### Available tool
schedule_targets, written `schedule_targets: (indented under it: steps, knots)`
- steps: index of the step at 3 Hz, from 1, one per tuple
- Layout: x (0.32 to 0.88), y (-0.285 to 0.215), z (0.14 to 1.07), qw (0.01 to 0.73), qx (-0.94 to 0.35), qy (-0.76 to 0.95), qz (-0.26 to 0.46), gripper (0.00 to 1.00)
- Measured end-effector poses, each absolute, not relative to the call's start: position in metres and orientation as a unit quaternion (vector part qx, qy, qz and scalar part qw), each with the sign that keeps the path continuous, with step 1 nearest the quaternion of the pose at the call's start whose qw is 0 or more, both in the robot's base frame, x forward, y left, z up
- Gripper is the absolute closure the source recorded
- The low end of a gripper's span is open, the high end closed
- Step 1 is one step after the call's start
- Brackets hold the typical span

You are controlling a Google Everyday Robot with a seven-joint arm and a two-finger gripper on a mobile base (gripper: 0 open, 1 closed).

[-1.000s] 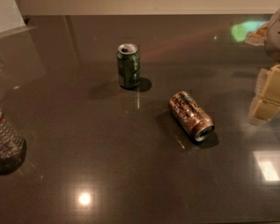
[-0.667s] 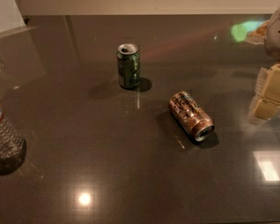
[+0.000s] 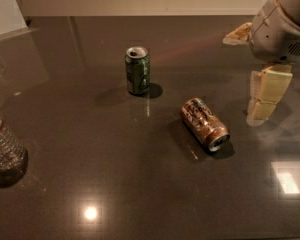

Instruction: Place orange can upright

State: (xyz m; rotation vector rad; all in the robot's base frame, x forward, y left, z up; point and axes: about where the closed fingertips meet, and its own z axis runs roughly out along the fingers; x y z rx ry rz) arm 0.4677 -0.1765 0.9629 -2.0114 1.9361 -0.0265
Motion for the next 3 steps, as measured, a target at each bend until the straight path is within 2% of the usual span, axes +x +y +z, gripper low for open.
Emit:
schedule_targets:
  steps: [2, 3]
  knots:
    - [0.487, -0.146, 0.961, 0.215, -0.822, 0.527, 0.025, 0.0]
    - [0.479, -0.14, 0.962, 0.228, -0.864, 0.448, 0.013, 0.0]
